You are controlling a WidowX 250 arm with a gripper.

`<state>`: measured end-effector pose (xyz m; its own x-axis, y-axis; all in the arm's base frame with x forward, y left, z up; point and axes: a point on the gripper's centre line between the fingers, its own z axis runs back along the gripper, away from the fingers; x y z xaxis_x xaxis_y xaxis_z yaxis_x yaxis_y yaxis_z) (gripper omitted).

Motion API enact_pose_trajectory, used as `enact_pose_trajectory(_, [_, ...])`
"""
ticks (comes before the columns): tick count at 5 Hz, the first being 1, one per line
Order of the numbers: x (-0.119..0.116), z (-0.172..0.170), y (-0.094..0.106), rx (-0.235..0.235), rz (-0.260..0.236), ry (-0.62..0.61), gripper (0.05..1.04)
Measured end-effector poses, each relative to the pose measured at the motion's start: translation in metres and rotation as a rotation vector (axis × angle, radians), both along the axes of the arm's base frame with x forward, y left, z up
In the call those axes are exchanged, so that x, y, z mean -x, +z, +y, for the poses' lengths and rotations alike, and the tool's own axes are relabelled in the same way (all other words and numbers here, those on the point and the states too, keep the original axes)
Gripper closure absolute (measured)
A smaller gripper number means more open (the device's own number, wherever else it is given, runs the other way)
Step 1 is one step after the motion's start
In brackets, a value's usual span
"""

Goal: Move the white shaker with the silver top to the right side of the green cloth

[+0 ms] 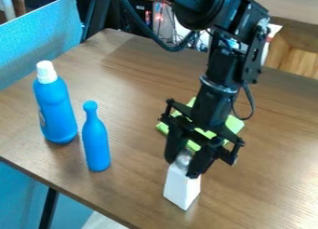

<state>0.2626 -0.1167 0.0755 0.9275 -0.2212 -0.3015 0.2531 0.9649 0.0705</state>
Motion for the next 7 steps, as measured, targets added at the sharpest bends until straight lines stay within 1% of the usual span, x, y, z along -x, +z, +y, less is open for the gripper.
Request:
enact_pose_trajectory(1, [-0.007,-0.009,0.005,0.058,-0.028,-0.029,0.545])
enact_pose_trajectory(2, [-0.03,-0.031,0.032,0.129,-0.123,-0.08,0.545])
enact_pose_trajectory(3, [-0.06,-0.061,0.059,0.222,-0.215,-0.151,0.545])
enact_pose_trajectory(4, [-0.083,-0.073,0.048,0.215,-0.191,-0.18,0.545])
enact_pose_trajectory(5, [-0.1,-0.081,0.04,0.197,-0.179,-0.189,0.545])
enact_pose_trajectory(6, [-0.109,-0.083,0.029,0.177,-0.155,-0.177,0.545])
enact_pose_trajectory(7, [-0.107,-0.082,0.017,0.157,-0.119,-0.163,0.545])
